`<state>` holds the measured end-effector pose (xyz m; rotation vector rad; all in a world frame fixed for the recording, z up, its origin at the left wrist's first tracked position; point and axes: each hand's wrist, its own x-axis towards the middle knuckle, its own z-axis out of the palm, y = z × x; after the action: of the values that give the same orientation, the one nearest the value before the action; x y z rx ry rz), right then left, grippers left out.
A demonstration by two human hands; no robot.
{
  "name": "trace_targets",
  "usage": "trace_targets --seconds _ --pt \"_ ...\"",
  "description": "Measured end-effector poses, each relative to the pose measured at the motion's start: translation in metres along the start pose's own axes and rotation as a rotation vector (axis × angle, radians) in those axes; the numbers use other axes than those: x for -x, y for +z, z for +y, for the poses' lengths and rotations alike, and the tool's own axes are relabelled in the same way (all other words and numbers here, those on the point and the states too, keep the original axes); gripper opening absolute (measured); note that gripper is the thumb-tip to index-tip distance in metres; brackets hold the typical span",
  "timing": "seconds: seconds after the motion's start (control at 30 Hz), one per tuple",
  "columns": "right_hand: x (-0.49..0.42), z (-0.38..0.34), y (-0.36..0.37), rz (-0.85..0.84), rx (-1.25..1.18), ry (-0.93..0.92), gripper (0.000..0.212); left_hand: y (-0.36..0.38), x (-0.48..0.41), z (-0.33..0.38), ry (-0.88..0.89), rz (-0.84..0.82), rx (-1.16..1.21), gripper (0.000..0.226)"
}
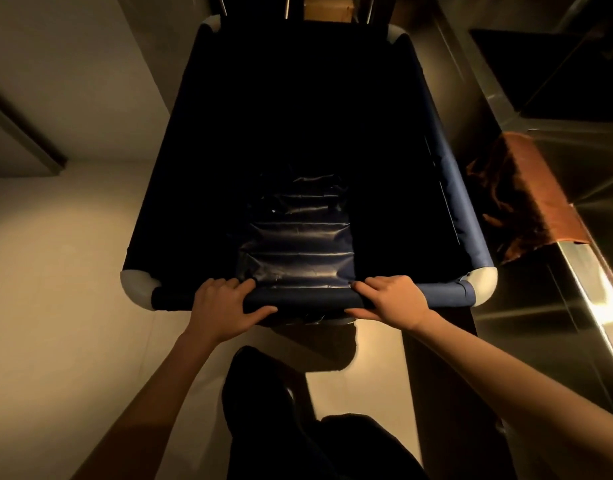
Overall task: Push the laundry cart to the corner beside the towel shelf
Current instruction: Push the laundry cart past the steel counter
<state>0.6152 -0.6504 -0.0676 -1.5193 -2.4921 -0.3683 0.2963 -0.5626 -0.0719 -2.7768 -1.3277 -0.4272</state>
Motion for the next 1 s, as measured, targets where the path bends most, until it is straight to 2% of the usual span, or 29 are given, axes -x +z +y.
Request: trace_targets --seconds 0.23,0.37,0.5,0.77,1.0 --pt "-0.013 0.065 0.011 -0.028 -0.031 -0.026 0.072 0.011 -0.049 0.022 -0.039 0.020 0.014 0.082" --pt "-0.033 0.110 0.018 -0.044 -0.065 -0.040 0.071 0.018 -0.087 0.028 -0.073 0.016 0.049 0.081" --pt "-0.058 0.156 0.029 -0.054 -0.087 -0.064 0.061 0.028 -0.130 0.025 -0.079 -0.003 0.043 0.079" --pt "-0.132 0.223 0.066 -0.025 -0.077 -0.091 0.054 0.050 -0.220 -0.021 -0.066 -0.032 -0.005 0.064" --pt "-0.206 0.263 0.096 -0.009 -0.048 -0.075 0.056 0.066 -0.298 -0.082 -0.091 -0.078 -0.032 0.067"
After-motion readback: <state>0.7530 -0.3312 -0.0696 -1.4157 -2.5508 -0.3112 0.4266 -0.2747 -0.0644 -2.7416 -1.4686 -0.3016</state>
